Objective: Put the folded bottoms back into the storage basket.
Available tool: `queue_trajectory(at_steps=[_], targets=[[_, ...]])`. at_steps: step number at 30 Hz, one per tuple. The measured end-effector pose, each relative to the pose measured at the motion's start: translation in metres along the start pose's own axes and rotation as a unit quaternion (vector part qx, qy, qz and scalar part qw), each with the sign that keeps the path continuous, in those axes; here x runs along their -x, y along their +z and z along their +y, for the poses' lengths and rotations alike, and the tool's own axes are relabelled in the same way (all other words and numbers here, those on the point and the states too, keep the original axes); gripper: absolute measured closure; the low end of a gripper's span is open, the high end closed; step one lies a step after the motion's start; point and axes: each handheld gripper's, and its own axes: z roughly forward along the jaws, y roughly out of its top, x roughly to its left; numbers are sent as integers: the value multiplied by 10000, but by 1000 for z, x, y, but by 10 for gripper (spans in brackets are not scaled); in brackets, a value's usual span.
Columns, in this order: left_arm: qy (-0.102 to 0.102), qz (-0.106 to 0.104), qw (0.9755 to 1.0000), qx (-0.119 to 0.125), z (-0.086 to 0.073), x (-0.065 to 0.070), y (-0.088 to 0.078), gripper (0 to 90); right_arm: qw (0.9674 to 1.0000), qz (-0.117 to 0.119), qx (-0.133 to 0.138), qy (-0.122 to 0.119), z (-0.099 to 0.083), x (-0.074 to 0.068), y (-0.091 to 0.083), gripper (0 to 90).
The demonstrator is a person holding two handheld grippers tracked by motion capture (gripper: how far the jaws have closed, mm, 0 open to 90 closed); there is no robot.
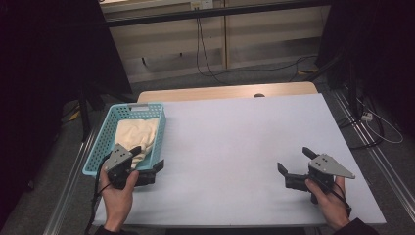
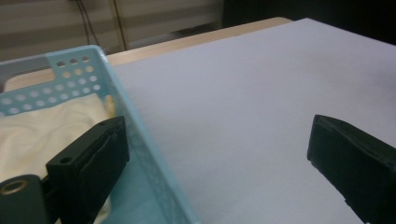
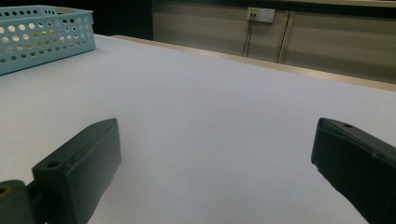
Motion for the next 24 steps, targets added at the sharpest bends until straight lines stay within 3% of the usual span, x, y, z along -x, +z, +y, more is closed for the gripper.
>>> queue_trajectory(at_steps=[2, 4, 8, 11, 14, 16, 18, 20, 24], targets=[[2, -91, 9999, 66, 0, 2, 4, 62, 10000, 4, -2, 2, 0, 0, 0, 12], [122, -50, 9997, 191, 0, 4, 7, 65, 10000, 1, -2, 4, 0, 0, 0, 12], [76, -169, 9997, 185, 0, 5, 13, 67, 10000, 5, -1, 0, 0, 0, 0, 12], [307, -82, 9994, 143, 4, 11, 20, 69, 10000, 3, -3, -1, 0, 0, 0, 12], [277, -308, 9990, 195, 10, 17, 28, 70, 10000, 3, -5, 0, 0, 0, 0, 12], [361, -287, 9988, 178, 13, 22, 33, 69, 10000, 6, 4, -3, 0, -1, 0, 12], [222, -504, 9982, 229, 13, 23, 38, 70, 10000, 12, 4, 1, 0, 0, 0, 12], [232, -400, 9987, 190, 13, 24, 42, 71, 10000, 24, 12, 0, 0, 0, 0, 12], [314, -388, 9985, 211, 18, 27, 51, 70, 10000, 22, 7, 0, 0, 0, 0, 12]])
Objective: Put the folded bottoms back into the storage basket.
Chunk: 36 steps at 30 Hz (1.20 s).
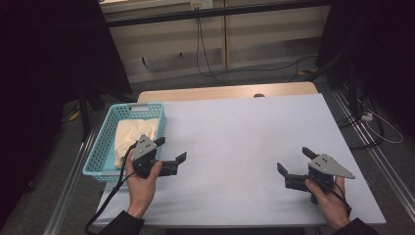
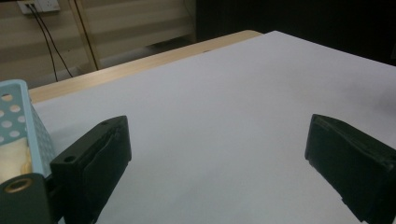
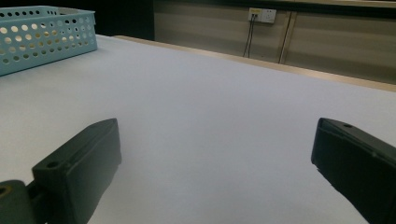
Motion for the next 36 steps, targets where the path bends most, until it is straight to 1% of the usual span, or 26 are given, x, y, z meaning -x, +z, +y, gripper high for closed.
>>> queue_trajectory(at_steps=[1, 3, 4, 5, 7, 8, 9, 13, 15, 16, 17, 18, 19, 20, 21, 23, 24, 25, 27, 30, 36], targets=[[72, -34, 10000, -19, 2, 1, 3, 71, 10000, 3, 0, -7, 0, 0, 0, 12], [56, -152, 9999, -23, 3, 5, 10, 70, 10000, -3, 1, 0, 0, 0, 0, 12], [45, -162, 9999, -26, 3, 6, 14, 71, 10000, -6, 1, -1, 0, 0, 0, 12], [74, -107, 9999, -61, 2, 7, 17, 70, 10000, -5, 3, 5, 0, 0, 0, 12], [-28, -139, 9999, -45, -1, 9, 22, 69, 10000, -1, 11, -7, 0, 0, 0, 12], [-49, -142, 9999, -66, -3, 9, 23, 66, 10000, 2, 11, 0, 0, 0, 0, 12], [-28, -133, 9999, -89, -4, 11, 25, 64, 10000, 11, 11, 4, 0, 0, 0, 12], [52, -182, 9998, -105, -9, 16, 28, 64, 10000, 18, 11, -8, 0, 0, 0, 12], [-2, -240, 9996, -127, -12, 18, 29, 63, 10000, 18, 14, -6, 0, 0, 0, 12], [-14, -209, 9997, -139, -14, 20, 30, 61, 10000, 17, 13, -3, 0, 0, 0, 12], [-94, -199, 9996, -159, -15, 20, 31, 56, 10000, 16, 11, -2, 0, 0, 0, 12], [-94, -204, 9996, -186, -16, 22, 31, 54, 10000, 15, 11, -3, 0, 0, 0, 12], [-23, -205, 9997, -138, -17, 25, 32, 54, 10000, 17, 13, -3, 0, 0, 0, 12], [92, -208, 9997, -128, -19, 27, 32, 54, 10000, 18, 11, -5, 0, 0, 0, 12], [146, -250, 9995, -132, -20, 28, 32, 54, 10000, 20, 9, -2, 0, 0, 0, 12], [133, -247, 9995, -108, -23, 31, 34, 54, 10000, 30, 11, 2, 0, 0, 0, 12], [175, -301, 9993, -131, -25, 31, 35, 53, 10000, 36, 11, 0, 0, 0, 0, 12], [195, -307, 9992, -151, -27, 32, 36, 53, 10000, 37, 12, -1, 0, 0, 0, 12], [107, -329, 9993, -168, -30, 32, 38, 52, 10000, 40, 13, -1, 0, 0, 0, 12], [136, -292, 9993, -182, -31, 31, 39, 52, 10000, 43, 14, 13, 0, 0, 0, 12], [66, -329, 9991, -265, -31, 29, 40, 48, 10000, 46, 7, 6, -1, 1, 1, 12]])
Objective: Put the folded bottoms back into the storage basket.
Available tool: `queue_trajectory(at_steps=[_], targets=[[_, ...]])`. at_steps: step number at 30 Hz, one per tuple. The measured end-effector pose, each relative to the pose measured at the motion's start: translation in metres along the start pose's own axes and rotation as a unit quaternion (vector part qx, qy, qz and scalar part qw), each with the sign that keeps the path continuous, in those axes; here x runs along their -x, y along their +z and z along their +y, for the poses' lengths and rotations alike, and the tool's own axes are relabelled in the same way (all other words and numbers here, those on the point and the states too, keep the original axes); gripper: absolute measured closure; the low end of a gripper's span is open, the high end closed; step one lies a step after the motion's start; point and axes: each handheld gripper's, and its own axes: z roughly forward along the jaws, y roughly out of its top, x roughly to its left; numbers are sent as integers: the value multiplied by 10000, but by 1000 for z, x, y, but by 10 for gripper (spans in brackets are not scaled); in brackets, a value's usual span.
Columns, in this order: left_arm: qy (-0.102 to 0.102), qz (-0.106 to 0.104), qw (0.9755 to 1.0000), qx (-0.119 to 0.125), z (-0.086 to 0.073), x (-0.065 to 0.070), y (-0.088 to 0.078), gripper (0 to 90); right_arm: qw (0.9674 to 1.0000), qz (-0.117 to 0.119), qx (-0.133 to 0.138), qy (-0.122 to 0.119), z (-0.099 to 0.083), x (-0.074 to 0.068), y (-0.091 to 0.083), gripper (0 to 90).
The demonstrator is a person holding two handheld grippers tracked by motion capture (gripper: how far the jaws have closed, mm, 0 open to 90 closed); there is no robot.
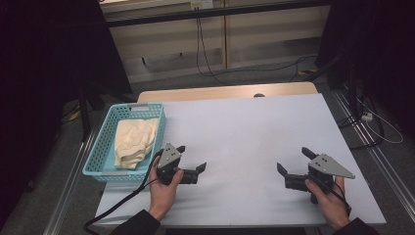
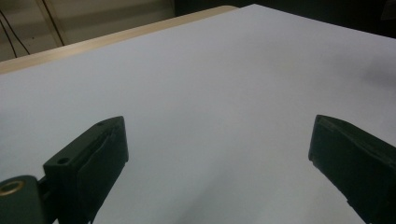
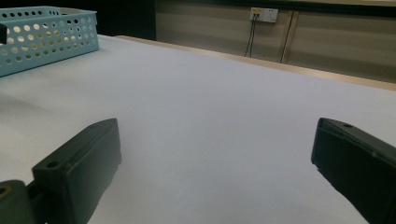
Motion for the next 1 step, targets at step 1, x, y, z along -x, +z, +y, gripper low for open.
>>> queue_trajectory(at_steps=[1], targets=[[-9, 12, 10000, -10, 0, 0, 0, 49, 10000, -3, 3, 5, 0, 0, 0, 12]])
